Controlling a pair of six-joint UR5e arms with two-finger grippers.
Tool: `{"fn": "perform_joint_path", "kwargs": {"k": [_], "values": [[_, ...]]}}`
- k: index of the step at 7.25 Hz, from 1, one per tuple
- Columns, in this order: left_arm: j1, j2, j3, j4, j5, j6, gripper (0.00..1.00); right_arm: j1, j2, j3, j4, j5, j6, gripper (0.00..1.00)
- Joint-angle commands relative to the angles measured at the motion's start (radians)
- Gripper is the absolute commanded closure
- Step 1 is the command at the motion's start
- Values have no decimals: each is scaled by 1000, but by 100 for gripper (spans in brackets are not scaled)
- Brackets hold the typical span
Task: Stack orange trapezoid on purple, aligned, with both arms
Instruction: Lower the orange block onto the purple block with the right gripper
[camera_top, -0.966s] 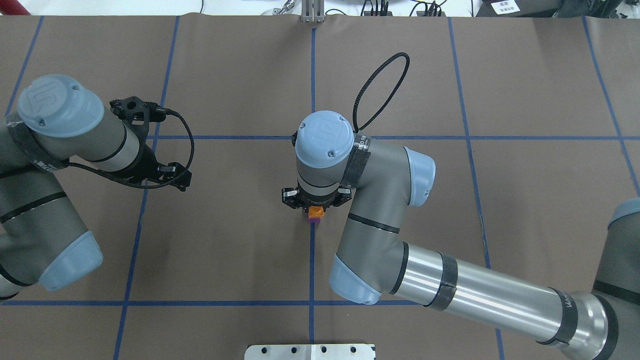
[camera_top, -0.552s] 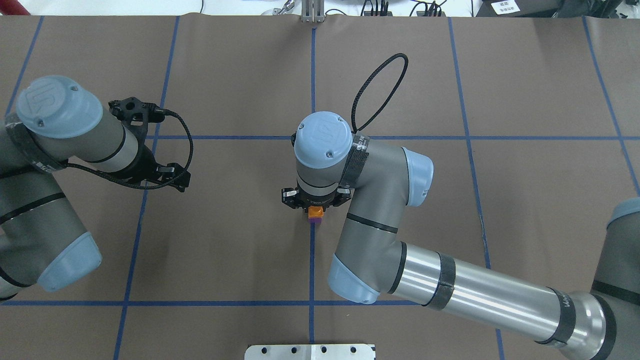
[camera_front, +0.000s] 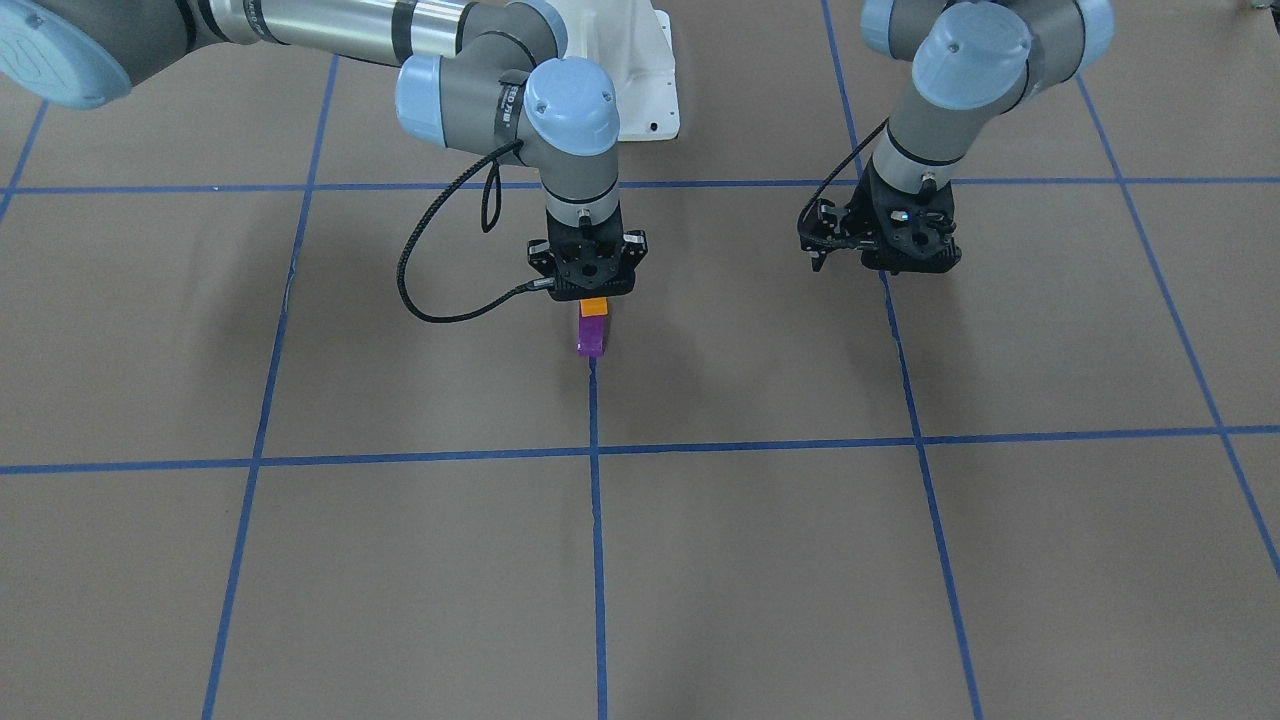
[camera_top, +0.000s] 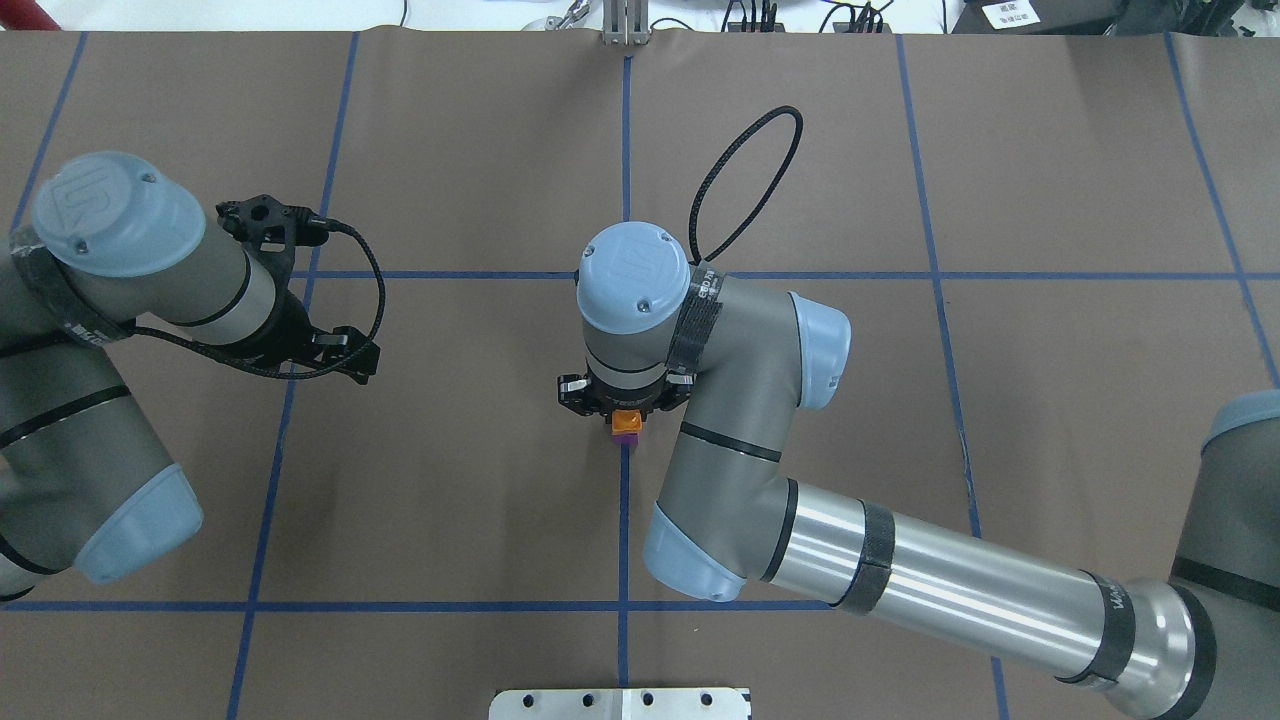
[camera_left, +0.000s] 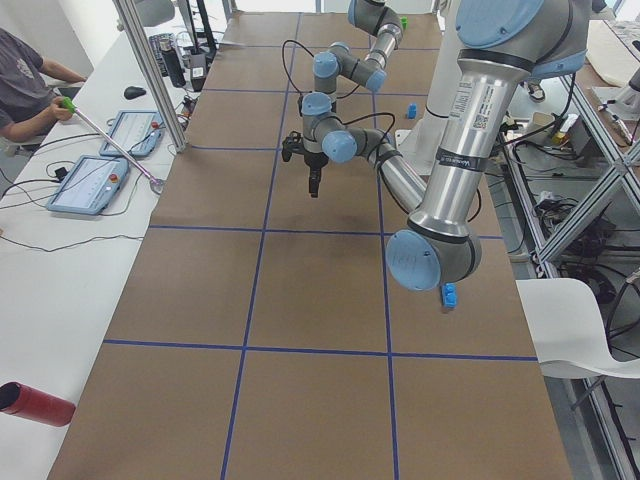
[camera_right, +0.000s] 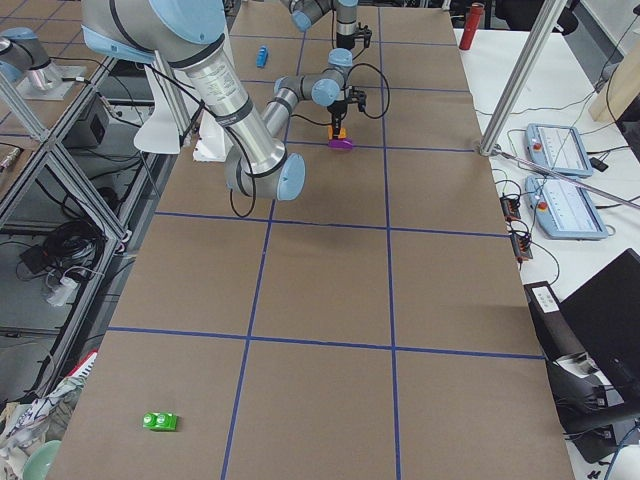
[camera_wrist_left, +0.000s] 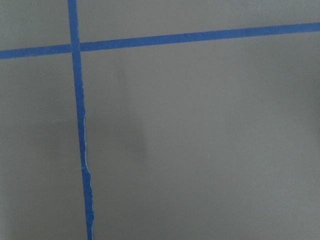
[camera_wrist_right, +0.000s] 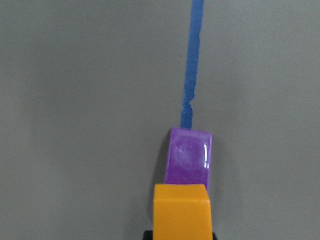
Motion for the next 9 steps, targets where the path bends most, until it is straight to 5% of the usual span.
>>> {"fn": "perform_joint_path", "kwargs": {"k": [1,9], "values": [[0,0,0,0,-1,0,1,-1,1,0,0,1,11,100],[2,0,-1,0,0,-1,1,-1,-2,-11,2,11,65,100]]}}
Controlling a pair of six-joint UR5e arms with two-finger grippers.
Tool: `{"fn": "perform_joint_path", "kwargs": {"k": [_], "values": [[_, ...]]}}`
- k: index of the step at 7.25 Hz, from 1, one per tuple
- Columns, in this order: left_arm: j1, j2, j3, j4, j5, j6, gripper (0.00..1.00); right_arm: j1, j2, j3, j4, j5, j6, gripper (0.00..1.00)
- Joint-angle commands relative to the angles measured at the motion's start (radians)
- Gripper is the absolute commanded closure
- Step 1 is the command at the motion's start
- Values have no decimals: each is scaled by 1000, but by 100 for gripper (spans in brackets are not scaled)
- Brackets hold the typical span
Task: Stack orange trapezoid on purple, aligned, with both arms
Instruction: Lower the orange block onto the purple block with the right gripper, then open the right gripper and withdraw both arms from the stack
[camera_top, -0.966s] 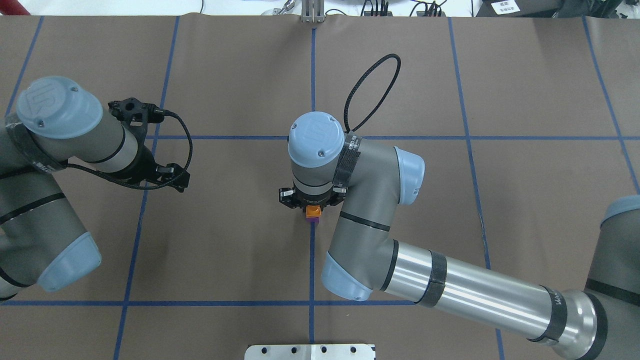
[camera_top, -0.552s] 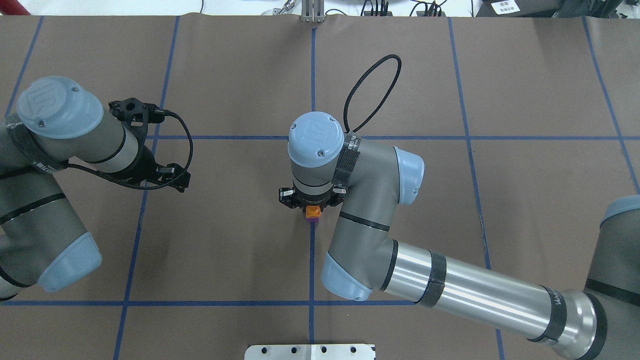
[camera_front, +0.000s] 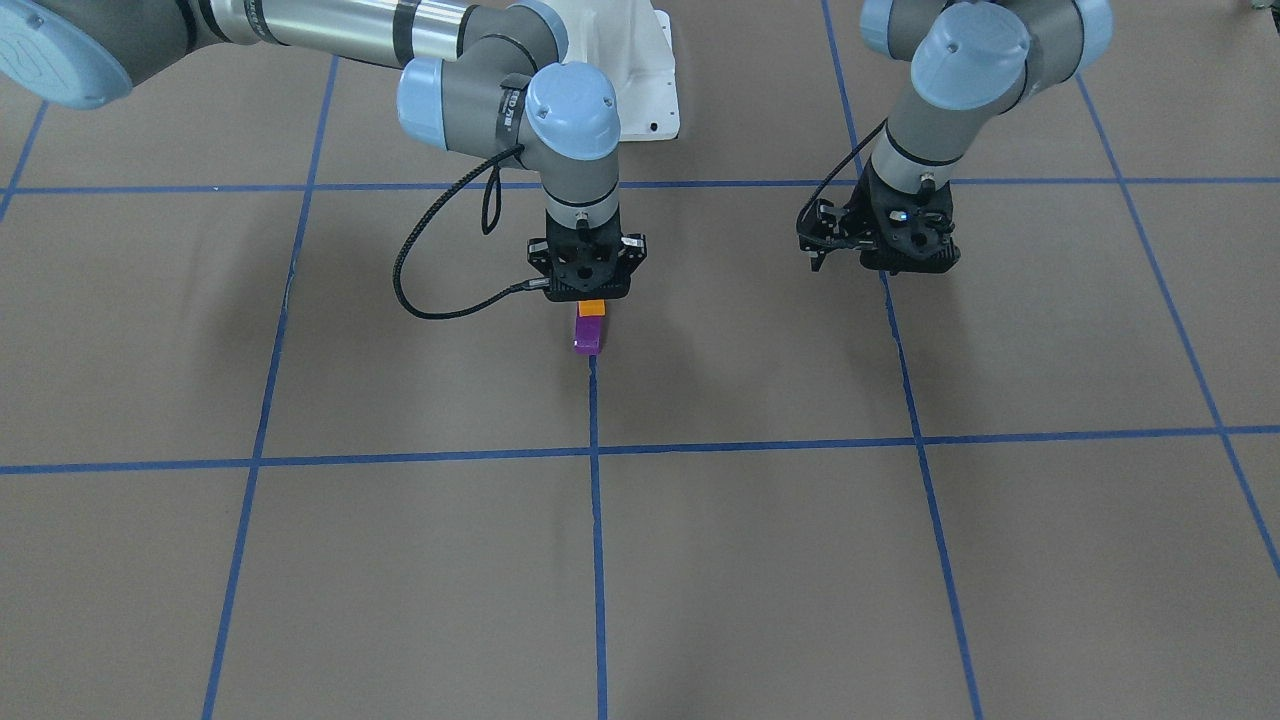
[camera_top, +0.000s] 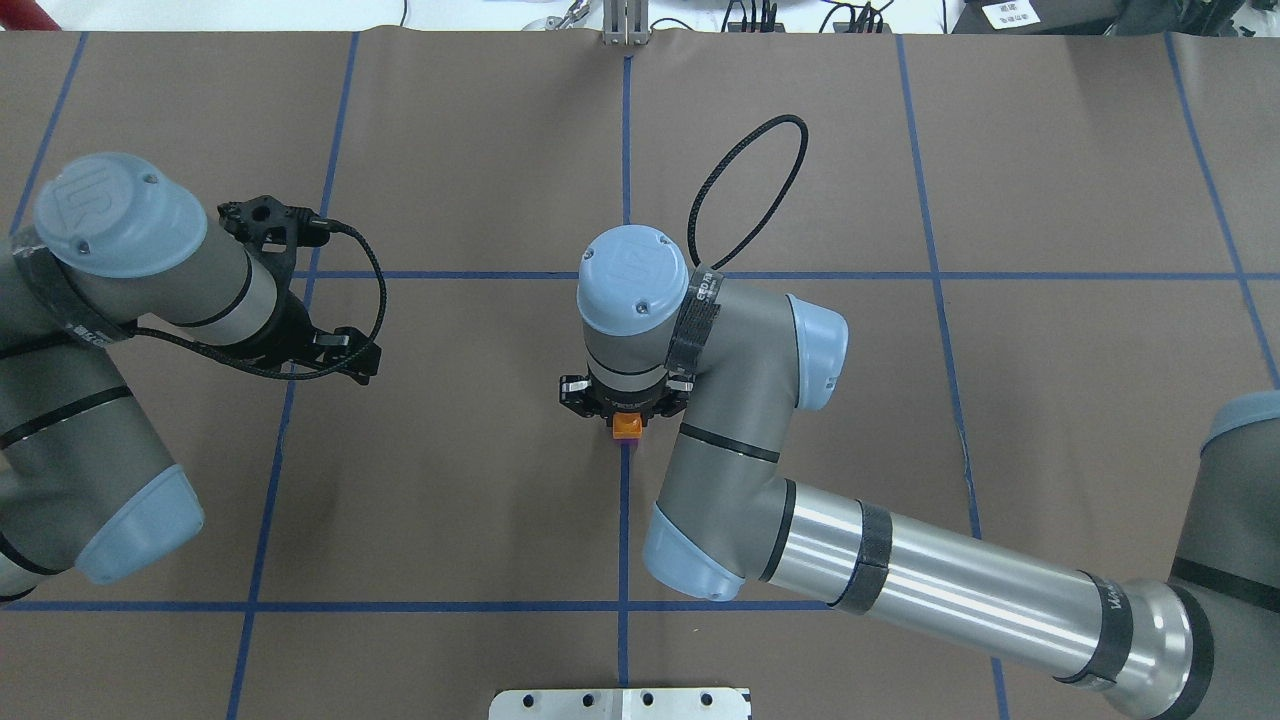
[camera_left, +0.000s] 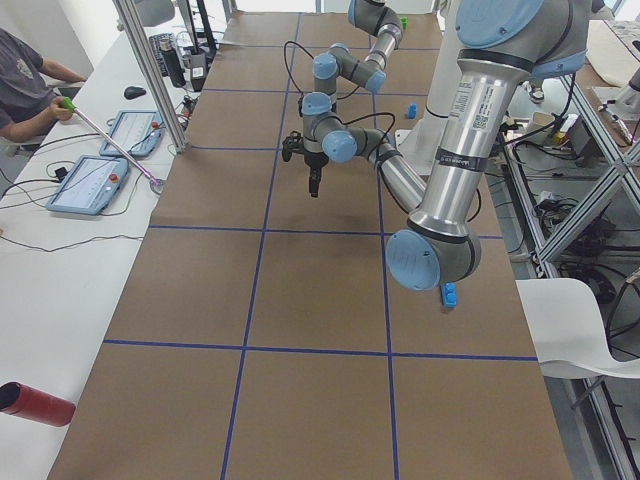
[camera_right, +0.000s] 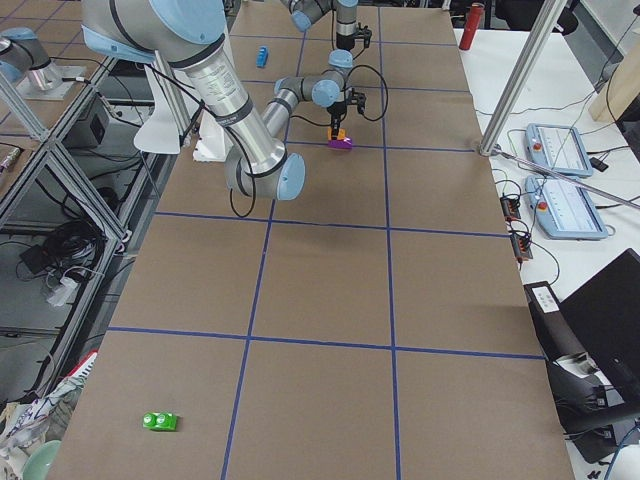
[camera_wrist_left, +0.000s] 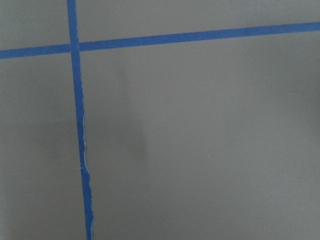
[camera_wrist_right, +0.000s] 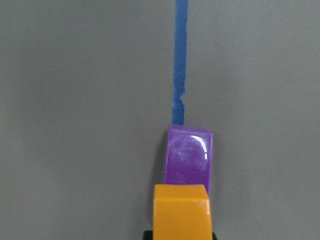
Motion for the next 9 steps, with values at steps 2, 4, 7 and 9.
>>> {"fn": "perform_joint_path", "kwargs": {"k": [2,4,7,9], "values": [[0,0,-1,0,0,0,1,0,-1,-1,1,1,1,49],[-2,0,-3,0,0,-2,1,-7,-4,-1,4,-1,37,0],[-5,9,-18,0,0,0,1,48,-14,92,-12,57,38,0],[-32,113,-82,-8,-5,67,1,118,-235,309,-10,106,23,0]]}}
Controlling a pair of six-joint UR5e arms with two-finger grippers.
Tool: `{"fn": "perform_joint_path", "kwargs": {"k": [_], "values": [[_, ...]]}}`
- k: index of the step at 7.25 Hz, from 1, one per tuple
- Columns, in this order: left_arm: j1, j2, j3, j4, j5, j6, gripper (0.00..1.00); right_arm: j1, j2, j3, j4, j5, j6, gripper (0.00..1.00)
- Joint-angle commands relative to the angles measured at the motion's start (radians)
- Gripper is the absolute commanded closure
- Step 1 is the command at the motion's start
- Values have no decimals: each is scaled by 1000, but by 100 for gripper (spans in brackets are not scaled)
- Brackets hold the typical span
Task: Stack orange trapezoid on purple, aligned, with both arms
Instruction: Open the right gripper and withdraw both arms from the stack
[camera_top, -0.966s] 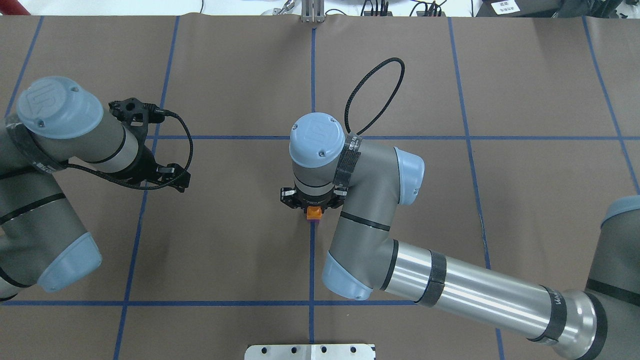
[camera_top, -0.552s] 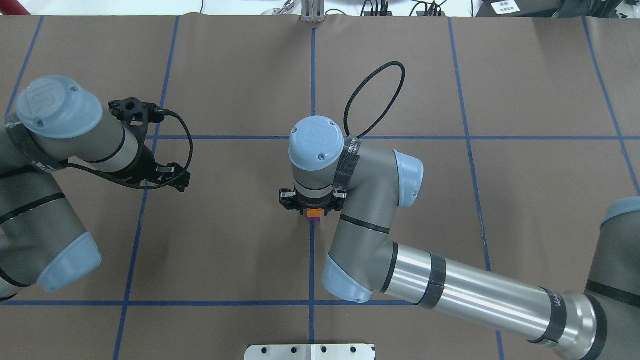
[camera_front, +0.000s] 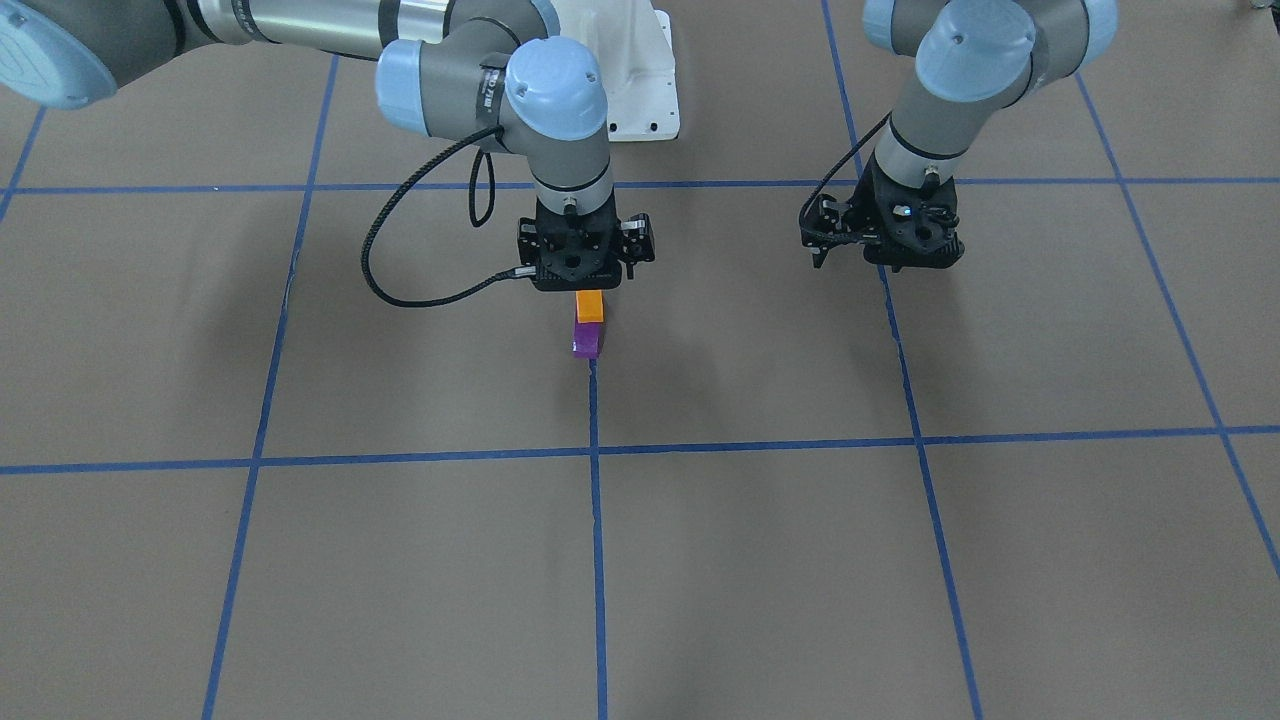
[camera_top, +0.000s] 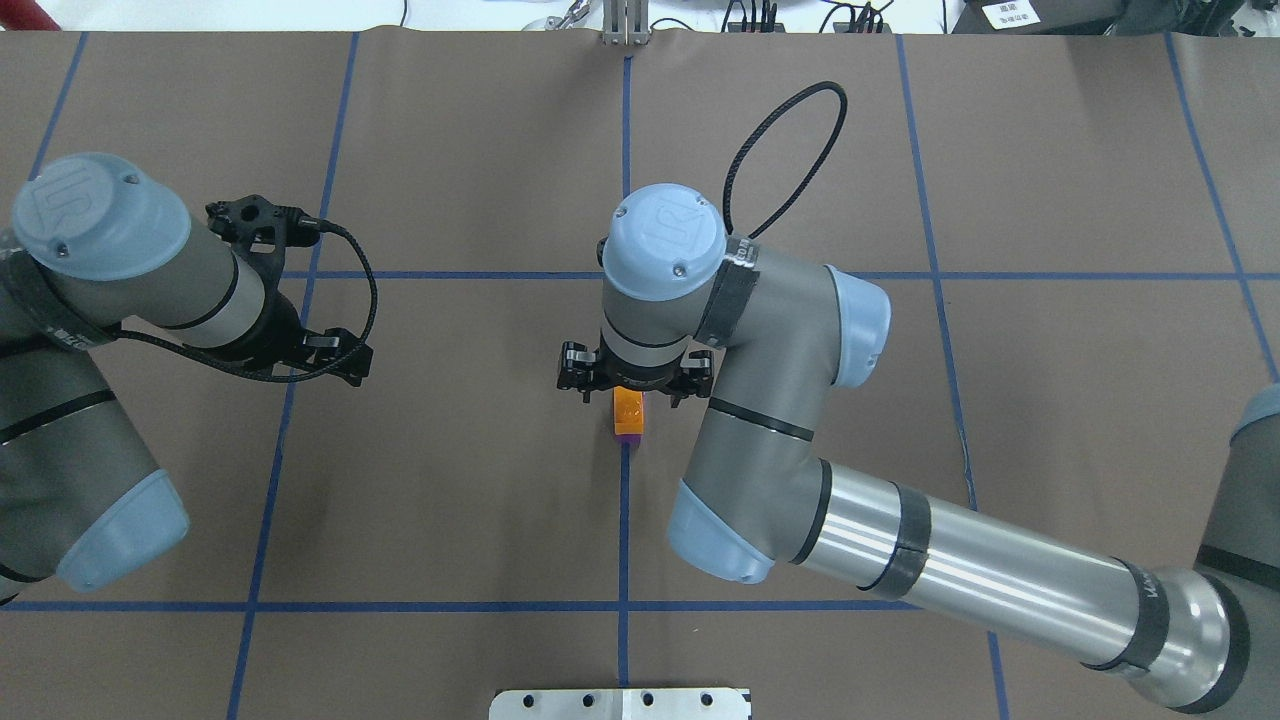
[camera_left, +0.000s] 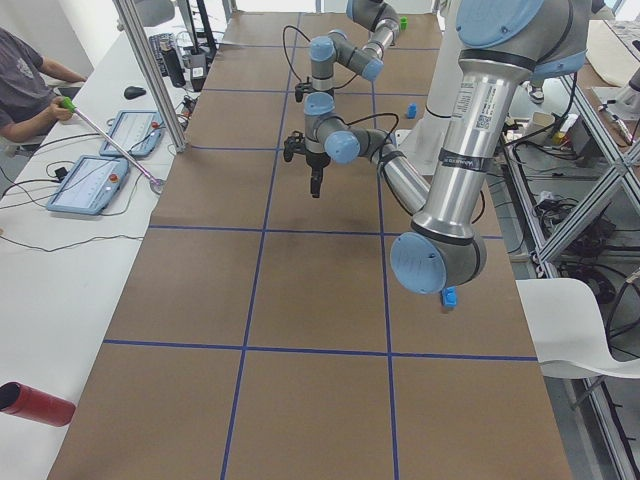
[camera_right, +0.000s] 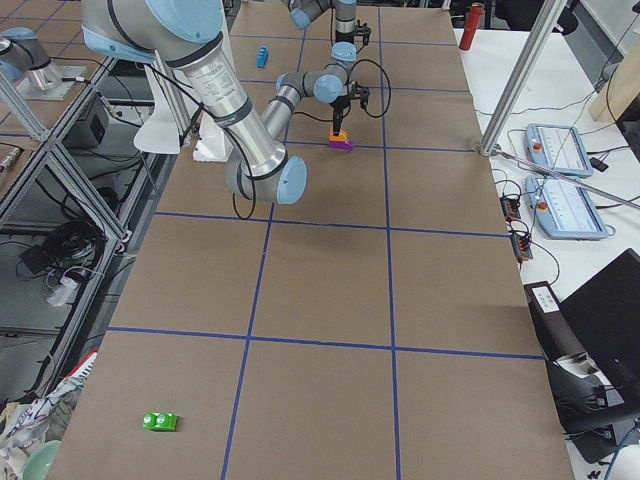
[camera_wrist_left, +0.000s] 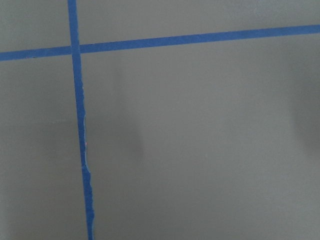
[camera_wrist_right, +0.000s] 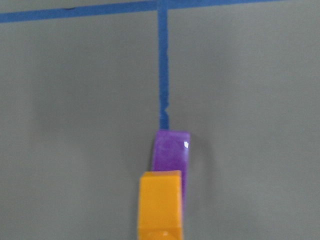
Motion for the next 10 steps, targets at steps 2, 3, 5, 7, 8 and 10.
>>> {"fn": "perform_joint_path", "kwargs": {"k": [2,3,5,7,8,10], "values": [[-105,160,-57,-14,-14,221,1,172,-357,277,13,114,-92,0],[-171,210,-56,-23,-15,338,1,258,-457,304,14,167,-233,0],[-361,283,-30,-23,-157,569,1,477,-655,310,15,267,-608,0],[-574,326,95,-23,-303,867,1,702,-825,302,14,301,-958,0],[-656,330,148,-23,-325,937,1,798,-890,289,10,312,-1098,0],[-753,391,182,-21,-327,944,0,889,-968,279,7,320,-1217,0]]}}
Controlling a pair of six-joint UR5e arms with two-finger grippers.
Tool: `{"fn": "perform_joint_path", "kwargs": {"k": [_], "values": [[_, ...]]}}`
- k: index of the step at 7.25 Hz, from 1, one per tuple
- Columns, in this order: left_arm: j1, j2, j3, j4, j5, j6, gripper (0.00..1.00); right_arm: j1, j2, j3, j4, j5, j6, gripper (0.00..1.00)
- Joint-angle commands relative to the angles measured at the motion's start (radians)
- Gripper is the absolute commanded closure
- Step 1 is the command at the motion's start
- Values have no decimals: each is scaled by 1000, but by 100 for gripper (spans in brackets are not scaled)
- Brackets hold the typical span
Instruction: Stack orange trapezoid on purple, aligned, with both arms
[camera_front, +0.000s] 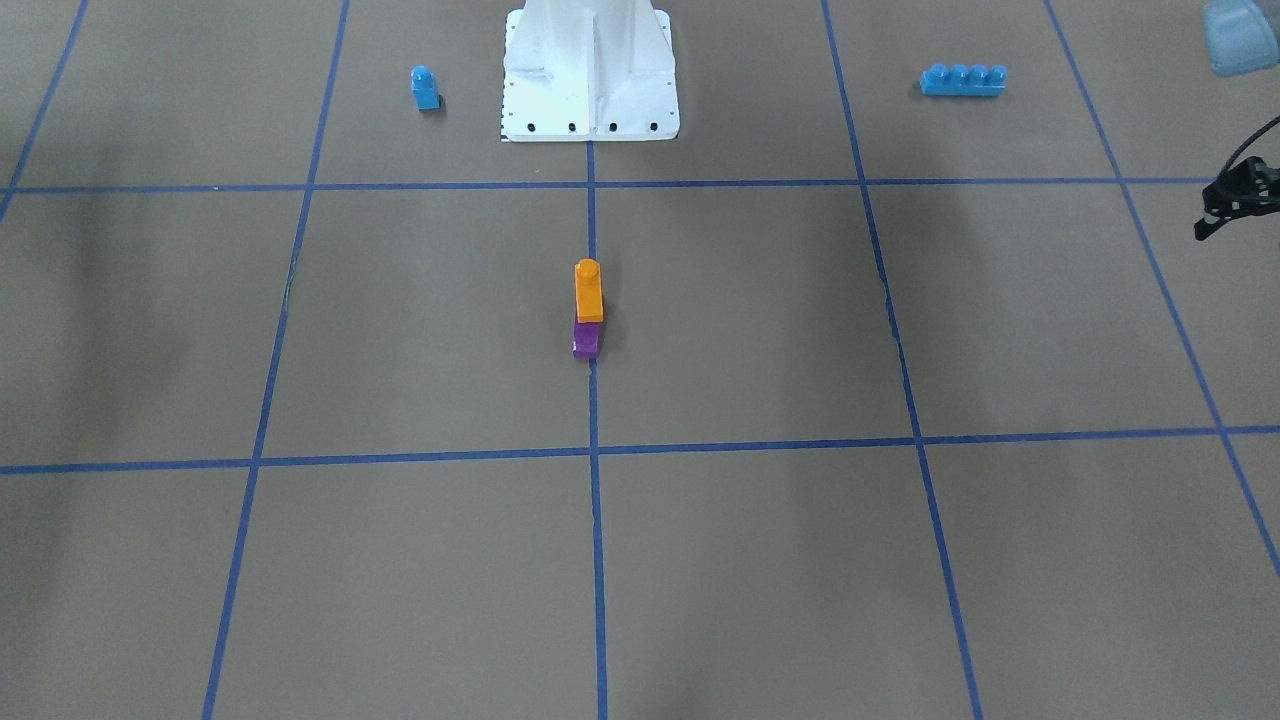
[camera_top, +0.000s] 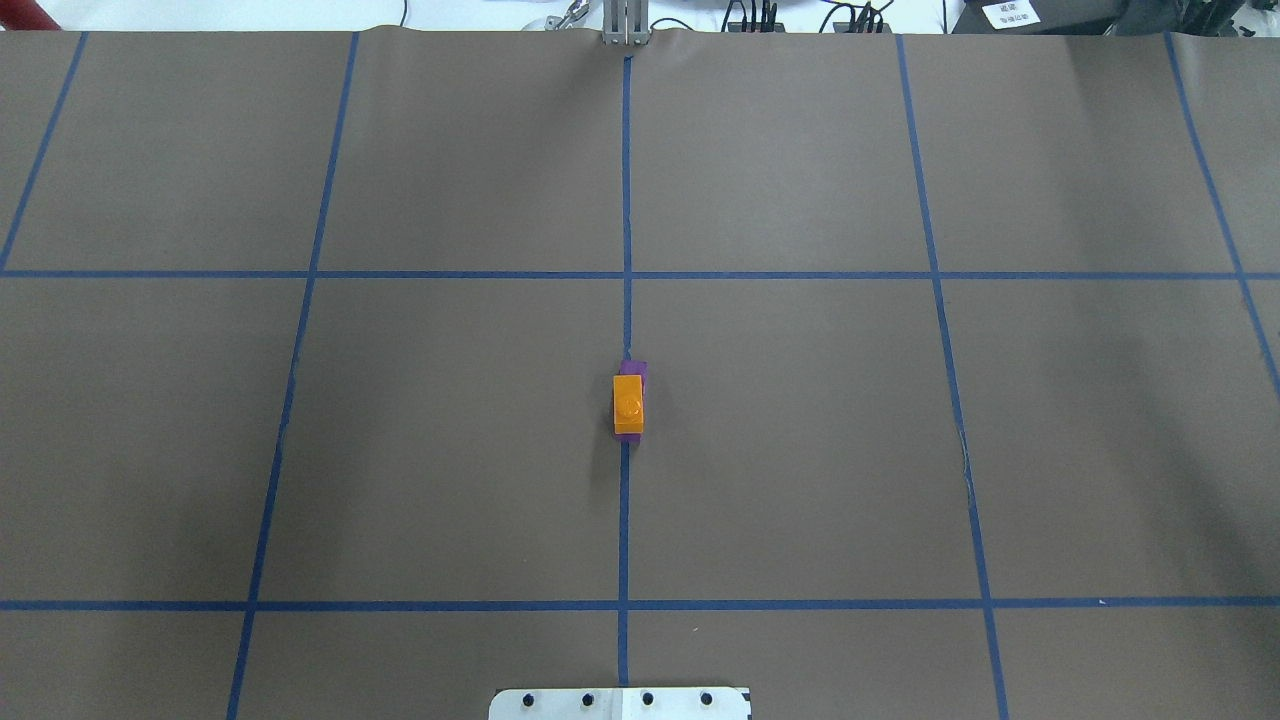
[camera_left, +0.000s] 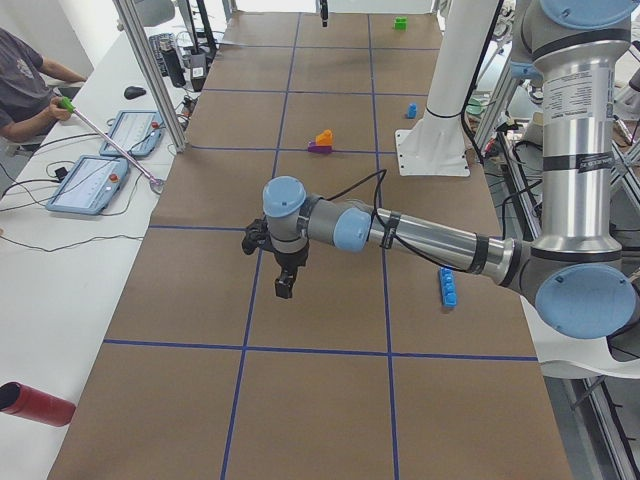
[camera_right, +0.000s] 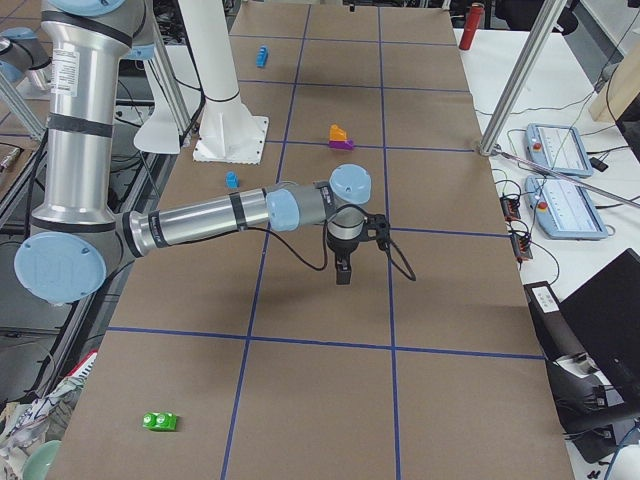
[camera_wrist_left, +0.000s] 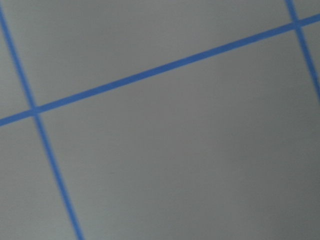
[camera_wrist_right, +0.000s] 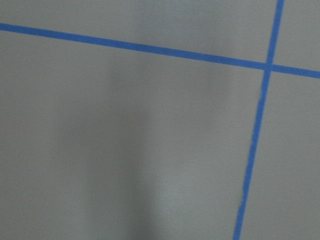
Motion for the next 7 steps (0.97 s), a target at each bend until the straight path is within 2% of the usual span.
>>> {"fn": "perform_joint_path", "kwargs": {"k": [1,7], "values": [[-84,42,22,1,-10,21,0,62,-58,-12,0,9,-92,0],[-84,56,18,1,-6,5,0,62,-56,-15,6,10,-79,0]]}}
